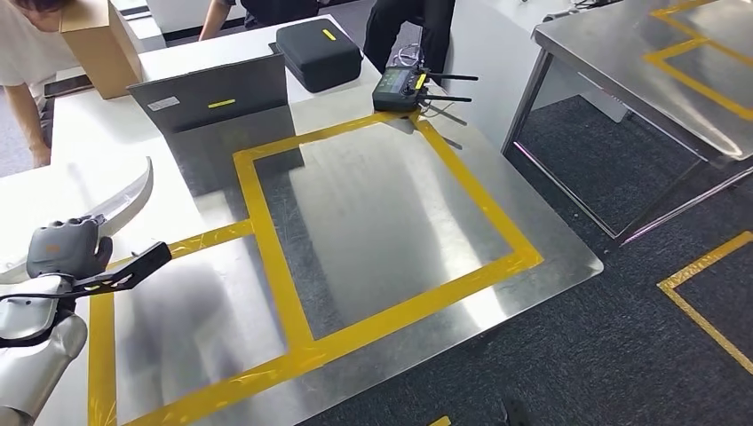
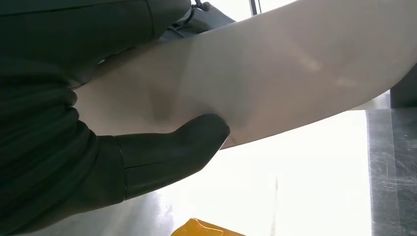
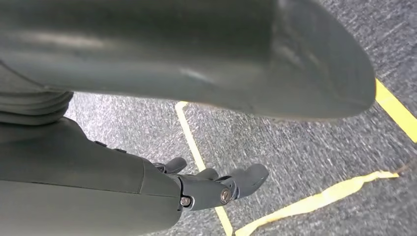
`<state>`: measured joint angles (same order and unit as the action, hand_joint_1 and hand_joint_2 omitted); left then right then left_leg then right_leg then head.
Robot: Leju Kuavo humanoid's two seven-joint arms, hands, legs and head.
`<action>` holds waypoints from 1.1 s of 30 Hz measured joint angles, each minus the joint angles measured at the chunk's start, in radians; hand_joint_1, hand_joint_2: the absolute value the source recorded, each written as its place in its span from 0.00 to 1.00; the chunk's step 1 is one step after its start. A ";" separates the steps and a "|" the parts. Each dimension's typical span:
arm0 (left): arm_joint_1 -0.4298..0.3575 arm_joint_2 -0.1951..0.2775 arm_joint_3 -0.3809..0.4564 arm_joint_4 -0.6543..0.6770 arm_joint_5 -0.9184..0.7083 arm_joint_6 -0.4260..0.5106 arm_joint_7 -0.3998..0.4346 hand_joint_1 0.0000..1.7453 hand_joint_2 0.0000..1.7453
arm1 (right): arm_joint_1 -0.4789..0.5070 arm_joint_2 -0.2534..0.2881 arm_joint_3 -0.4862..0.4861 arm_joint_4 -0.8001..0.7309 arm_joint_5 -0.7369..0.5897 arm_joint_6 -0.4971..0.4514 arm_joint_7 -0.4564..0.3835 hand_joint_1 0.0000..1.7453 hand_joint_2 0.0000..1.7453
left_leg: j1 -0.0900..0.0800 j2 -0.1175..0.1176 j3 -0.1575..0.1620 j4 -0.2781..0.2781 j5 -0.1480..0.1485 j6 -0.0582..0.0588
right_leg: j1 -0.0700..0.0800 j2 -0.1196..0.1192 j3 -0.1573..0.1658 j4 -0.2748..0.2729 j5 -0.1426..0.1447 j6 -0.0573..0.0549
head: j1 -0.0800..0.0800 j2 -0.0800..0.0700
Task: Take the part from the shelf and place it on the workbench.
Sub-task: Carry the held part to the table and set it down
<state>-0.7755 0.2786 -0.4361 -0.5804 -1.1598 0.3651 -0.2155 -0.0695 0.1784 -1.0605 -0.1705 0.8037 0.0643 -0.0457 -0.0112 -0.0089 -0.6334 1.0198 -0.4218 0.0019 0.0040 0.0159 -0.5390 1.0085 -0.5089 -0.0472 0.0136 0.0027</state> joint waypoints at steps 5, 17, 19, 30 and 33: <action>-0.034 -0.032 -0.041 0.108 -0.008 0.025 0.008 1.00 1.00 | 0.000 0.000 0.000 0.000 0.000 0.000 -0.005 0.00 0.00 | 0.000 0.000 0.001 0.000 -0.003 0.006 | 0.000 -0.001 0.005 -0.008 0.000 0.006 | 0.000 0.000; -0.045 -0.075 -0.080 0.174 -0.054 0.235 -0.092 0.25 1.00 | 0.002 0.000 0.000 0.000 0.001 -0.005 0.013 0.00 0.00 | 0.001 0.001 0.004 0.000 0.000 0.010 | -0.002 -0.004 0.008 -0.010 0.002 0.029 | 0.000 0.000; -0.018 -0.088 -0.090 0.147 -0.080 0.298 -0.137 0.00 1.00 | 0.002 0.000 0.000 0.000 0.005 -0.006 0.024 0.00 0.00 | 0.001 0.000 0.005 -0.001 0.000 0.010 | -0.002 -0.004 0.009 -0.010 0.002 0.029 | 0.000 0.000; 0.243 -0.136 -0.042 -0.287 0.079 0.333 -0.378 0.00 0.00 | 0.006 0.000 0.000 0.000 0.036 0.001 -0.001 0.00 0.00 | 0.001 0.001 0.007 -0.003 -0.001 0.009 | -0.002 -0.004 0.010 -0.010 0.000 0.031 | 0.000 0.000; 0.311 -0.135 -0.032 -0.437 0.170 0.333 -0.395 0.00 0.00 | 0.006 0.000 0.000 0.000 0.038 0.001 -0.009 0.00 0.00 | -0.001 0.001 0.007 -0.002 -0.003 0.010 | -0.003 -0.004 0.011 -0.011 0.000 0.032 | 0.000 0.000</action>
<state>-0.4641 0.1433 -0.4680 -1.0176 -0.9896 0.6985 -0.6109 -0.0639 0.1789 -1.0601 -0.1705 0.8417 0.0649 -0.0544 -0.0119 -0.0080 -0.6262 1.0178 -0.4243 0.0120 0.0012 0.0116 -0.5284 0.9975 -0.5091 -0.0149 0.0132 0.0027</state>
